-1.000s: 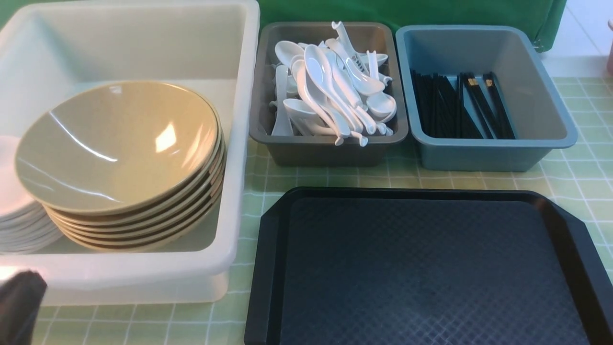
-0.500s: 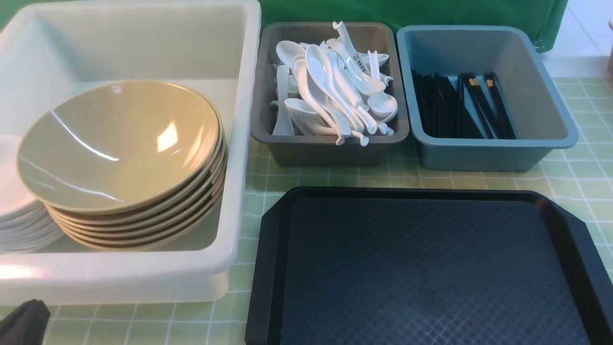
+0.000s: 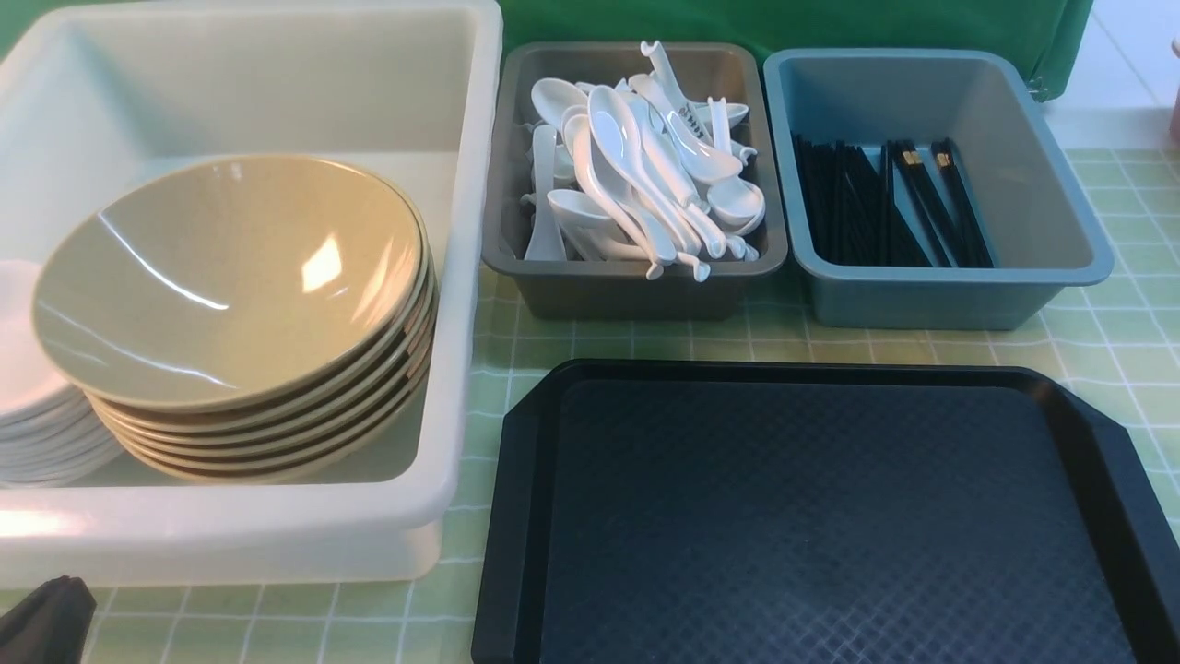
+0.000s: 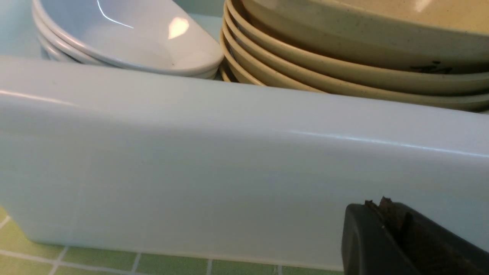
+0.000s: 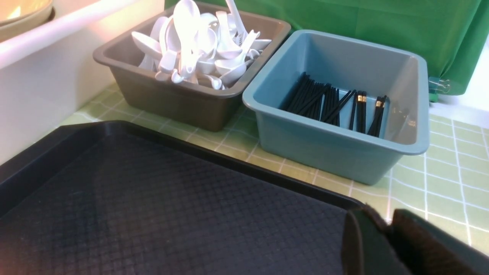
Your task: On green table put chopsticks spoon bowls plates into blue grey white boxes.
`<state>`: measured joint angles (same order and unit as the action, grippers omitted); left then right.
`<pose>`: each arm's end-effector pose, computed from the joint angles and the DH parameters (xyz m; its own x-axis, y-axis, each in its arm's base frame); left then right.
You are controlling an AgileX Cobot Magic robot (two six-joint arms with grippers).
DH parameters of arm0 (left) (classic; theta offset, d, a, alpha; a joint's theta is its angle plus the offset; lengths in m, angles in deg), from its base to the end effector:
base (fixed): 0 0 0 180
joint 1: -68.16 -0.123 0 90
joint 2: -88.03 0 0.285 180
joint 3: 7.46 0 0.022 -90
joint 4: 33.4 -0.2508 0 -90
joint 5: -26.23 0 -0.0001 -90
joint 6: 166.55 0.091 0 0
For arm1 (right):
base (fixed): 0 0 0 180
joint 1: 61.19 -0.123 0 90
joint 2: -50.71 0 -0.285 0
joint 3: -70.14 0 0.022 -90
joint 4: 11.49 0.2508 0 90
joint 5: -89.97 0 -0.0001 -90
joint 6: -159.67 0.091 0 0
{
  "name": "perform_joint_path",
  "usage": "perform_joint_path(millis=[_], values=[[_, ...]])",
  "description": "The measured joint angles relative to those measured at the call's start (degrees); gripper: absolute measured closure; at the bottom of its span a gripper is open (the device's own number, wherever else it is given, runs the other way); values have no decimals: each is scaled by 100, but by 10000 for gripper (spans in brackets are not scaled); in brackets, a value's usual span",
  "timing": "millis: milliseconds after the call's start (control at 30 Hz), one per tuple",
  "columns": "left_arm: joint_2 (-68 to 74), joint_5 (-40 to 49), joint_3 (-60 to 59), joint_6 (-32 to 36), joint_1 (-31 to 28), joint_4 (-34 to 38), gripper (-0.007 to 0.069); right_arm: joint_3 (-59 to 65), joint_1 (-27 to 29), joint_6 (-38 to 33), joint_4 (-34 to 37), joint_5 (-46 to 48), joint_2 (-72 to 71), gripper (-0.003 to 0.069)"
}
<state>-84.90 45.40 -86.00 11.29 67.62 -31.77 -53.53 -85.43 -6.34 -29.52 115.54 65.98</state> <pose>0.0535 -0.0003 0.1759 -0.2544 -0.0669 -0.9648 -0.0168 0.9978 -0.0648 0.0467 0.0077 0.2885 -0.0844 -0.0830 -0.9930 -0.2895 0.9556 -0.0553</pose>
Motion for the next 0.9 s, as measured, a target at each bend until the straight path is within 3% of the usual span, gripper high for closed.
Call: perform_joint_path(millis=[167, 433, 667, 900], values=[[0, -17, -2, 0, 0, 0, 626, 0, 69, 0, 0, 1, 0, 539], [0, -24, -7, 5, 0, 0, 626, 1, 1712, -15, 20, 86, 0, 529], [0, -34, -7, 11, 0, 0, 626, 75, 2236, -58, 206, 474, 0, 524], [0, -39, -7, 11, 0, 0, 626, 694, 2553, -1311, 928, 312, -370, 516]])
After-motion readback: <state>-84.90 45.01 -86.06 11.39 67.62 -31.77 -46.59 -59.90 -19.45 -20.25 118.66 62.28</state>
